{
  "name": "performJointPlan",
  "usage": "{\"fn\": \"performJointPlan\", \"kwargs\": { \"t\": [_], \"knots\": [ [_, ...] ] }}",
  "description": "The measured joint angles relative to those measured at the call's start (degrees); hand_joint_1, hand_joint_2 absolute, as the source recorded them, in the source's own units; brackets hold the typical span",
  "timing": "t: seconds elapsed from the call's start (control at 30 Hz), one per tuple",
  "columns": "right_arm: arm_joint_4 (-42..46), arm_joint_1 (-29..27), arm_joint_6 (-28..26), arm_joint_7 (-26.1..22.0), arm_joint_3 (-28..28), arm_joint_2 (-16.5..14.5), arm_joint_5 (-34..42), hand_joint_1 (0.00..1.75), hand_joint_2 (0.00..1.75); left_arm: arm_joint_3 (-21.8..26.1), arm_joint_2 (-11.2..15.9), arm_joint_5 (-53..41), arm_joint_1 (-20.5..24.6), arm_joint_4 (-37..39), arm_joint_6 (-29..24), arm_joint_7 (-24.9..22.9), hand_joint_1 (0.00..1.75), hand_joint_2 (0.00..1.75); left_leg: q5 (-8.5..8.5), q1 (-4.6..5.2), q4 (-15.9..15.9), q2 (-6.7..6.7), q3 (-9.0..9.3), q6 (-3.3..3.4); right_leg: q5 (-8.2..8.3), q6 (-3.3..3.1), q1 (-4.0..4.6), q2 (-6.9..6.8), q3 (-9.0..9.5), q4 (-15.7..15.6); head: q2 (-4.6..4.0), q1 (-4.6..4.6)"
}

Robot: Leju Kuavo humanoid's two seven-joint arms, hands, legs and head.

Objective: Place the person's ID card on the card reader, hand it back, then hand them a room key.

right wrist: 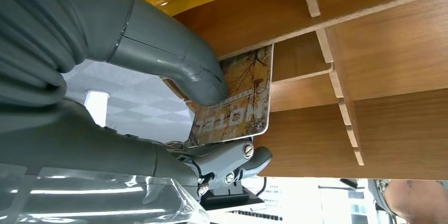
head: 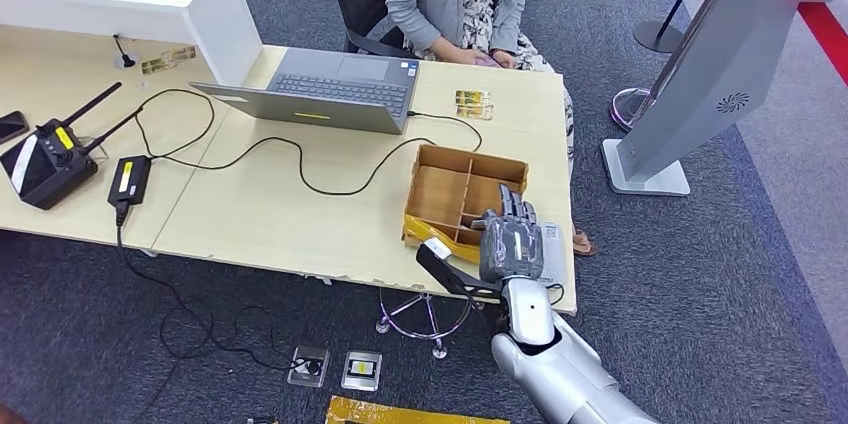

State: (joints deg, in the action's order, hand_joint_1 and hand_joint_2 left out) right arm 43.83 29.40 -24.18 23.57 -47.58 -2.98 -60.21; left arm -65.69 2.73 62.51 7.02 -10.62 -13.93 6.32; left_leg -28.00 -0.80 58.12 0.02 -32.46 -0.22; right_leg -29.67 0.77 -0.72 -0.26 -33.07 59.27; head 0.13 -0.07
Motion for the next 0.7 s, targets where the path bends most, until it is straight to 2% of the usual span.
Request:
{"fn": "performJointPlan", "kwargs": {
  "t": [0.7],
  "knots": [
    [-1.4,0.3,-0.8,-2.4,0.2,-1.8,3.6,1.75,1.75,0.0,0.5,-0.7,0.0,0.0,0.7,0.0,0.00,0.00,-0.02,-0.03,0.0,0.07,0.03,-0.04,0.00,-0.01,0.03,0.09,0.00,0.0,0.00,0.00]
  ]
}}
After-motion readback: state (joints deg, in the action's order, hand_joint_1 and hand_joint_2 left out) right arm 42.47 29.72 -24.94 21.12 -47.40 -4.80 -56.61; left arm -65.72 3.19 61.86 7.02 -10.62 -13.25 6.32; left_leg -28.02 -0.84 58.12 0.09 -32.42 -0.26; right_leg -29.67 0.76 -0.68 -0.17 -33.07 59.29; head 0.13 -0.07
